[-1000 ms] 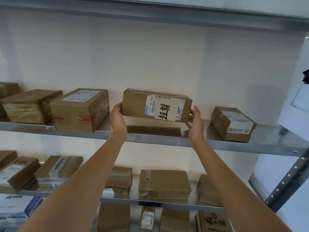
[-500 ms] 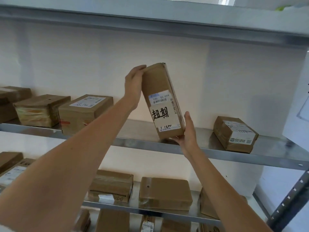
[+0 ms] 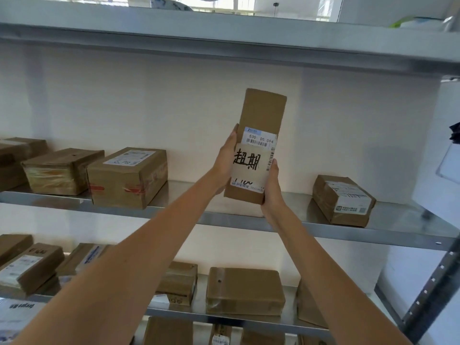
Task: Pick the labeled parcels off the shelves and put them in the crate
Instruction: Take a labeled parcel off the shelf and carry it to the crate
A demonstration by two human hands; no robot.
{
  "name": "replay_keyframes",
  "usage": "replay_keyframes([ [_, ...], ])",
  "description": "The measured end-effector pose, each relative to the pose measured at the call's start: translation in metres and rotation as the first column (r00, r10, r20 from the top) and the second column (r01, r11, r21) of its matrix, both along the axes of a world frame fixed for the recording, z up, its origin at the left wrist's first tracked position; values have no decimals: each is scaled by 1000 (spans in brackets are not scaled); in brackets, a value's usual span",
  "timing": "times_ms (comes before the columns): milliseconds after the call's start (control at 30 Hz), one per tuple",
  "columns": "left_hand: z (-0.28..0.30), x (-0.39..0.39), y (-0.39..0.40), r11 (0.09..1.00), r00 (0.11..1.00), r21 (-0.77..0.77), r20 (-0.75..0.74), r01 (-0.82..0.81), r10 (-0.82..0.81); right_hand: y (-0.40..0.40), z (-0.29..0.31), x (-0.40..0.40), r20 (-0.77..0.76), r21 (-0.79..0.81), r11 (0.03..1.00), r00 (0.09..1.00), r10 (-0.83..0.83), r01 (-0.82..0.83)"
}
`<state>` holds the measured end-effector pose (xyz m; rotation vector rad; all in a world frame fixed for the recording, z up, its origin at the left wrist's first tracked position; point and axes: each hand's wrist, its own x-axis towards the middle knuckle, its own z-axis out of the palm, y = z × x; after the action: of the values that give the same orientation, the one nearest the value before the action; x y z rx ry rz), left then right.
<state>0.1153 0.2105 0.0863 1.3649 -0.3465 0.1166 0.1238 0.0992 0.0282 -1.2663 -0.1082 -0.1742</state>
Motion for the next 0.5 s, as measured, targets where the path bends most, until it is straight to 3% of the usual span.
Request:
replay_keyframes([
  [100,-8,2,10,999,999,37,-46,-27,29,-6,-2,7,154,-197,979,988,-27,58],
  [167,-13,1,15,999,996,37,-80,-31,34,-9,2,5,232,-239,968,973,-13,70],
  [300,-16,-5,16,1000,996,-24,-92,-5,2,-7,19,-5,317,-133,990,948,-8,53],
  [500,-18,-9,7,970,987,-197,-36,145,-155,-3,13,-13,177,26,1000,984,8,-13],
])
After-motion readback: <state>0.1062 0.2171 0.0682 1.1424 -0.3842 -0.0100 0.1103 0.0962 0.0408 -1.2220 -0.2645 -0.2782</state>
